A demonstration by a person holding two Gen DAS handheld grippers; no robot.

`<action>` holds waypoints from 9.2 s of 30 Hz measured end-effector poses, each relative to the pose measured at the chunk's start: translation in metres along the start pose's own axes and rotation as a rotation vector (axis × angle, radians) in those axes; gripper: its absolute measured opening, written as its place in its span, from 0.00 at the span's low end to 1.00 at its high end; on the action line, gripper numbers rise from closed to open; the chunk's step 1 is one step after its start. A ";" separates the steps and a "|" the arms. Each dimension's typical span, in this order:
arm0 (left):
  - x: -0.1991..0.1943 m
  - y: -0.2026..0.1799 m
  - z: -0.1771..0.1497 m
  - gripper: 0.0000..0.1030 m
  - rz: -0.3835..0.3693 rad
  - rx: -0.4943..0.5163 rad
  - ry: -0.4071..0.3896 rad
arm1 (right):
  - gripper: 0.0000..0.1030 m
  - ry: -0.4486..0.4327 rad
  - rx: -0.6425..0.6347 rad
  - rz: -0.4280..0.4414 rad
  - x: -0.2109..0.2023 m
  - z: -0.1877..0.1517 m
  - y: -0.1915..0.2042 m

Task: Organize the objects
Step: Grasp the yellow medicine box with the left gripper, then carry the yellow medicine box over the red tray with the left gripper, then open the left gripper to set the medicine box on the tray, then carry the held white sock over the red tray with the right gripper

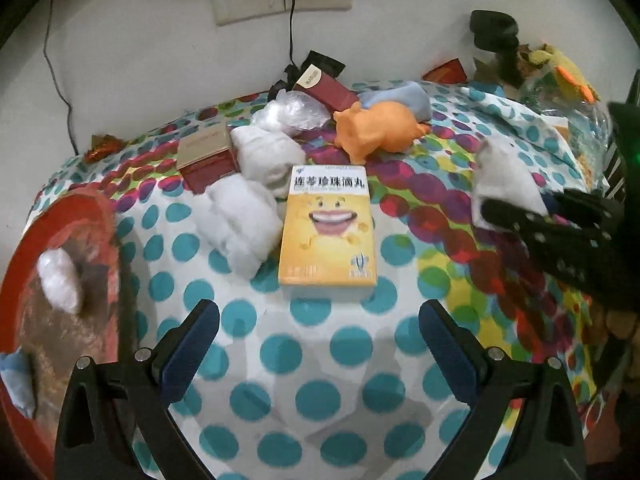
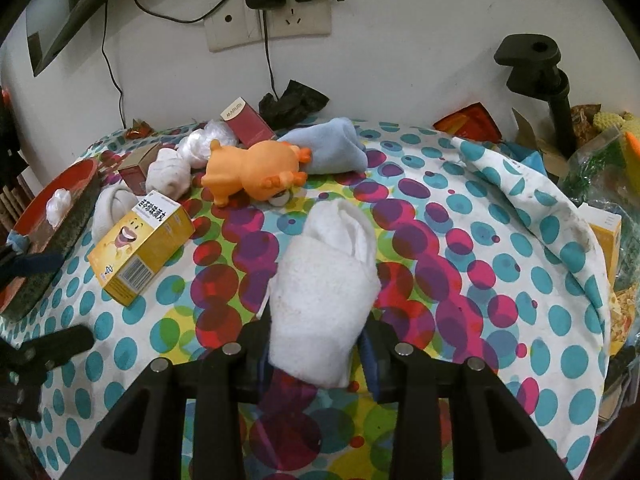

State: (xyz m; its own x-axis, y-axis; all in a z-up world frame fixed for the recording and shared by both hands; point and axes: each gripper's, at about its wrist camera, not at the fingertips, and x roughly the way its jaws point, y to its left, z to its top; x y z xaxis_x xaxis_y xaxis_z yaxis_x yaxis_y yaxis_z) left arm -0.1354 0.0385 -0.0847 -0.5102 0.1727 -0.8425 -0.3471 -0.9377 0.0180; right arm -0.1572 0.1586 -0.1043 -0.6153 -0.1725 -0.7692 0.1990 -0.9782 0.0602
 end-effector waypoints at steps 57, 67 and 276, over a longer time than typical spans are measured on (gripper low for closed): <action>-0.047 0.010 -0.025 0.47 0.072 0.005 -0.027 | 0.37 0.005 0.014 -0.017 0.003 -0.001 0.010; -0.069 0.035 -0.022 0.47 0.117 -0.039 -0.057 | 0.37 0.005 0.015 -0.018 0.003 -0.001 0.012; -0.122 0.272 -0.143 0.94 0.404 -0.609 -0.132 | 0.34 -0.070 -0.397 0.277 -0.030 0.033 0.239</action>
State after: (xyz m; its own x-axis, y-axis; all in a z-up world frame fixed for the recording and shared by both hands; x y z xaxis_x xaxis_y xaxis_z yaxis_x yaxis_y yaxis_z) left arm -0.0553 -0.2801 -0.0542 -0.6093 -0.2228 -0.7610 0.3659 -0.9304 -0.0206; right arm -0.1162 -0.0739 -0.0458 -0.5449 -0.4408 -0.7133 0.6295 -0.7770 -0.0007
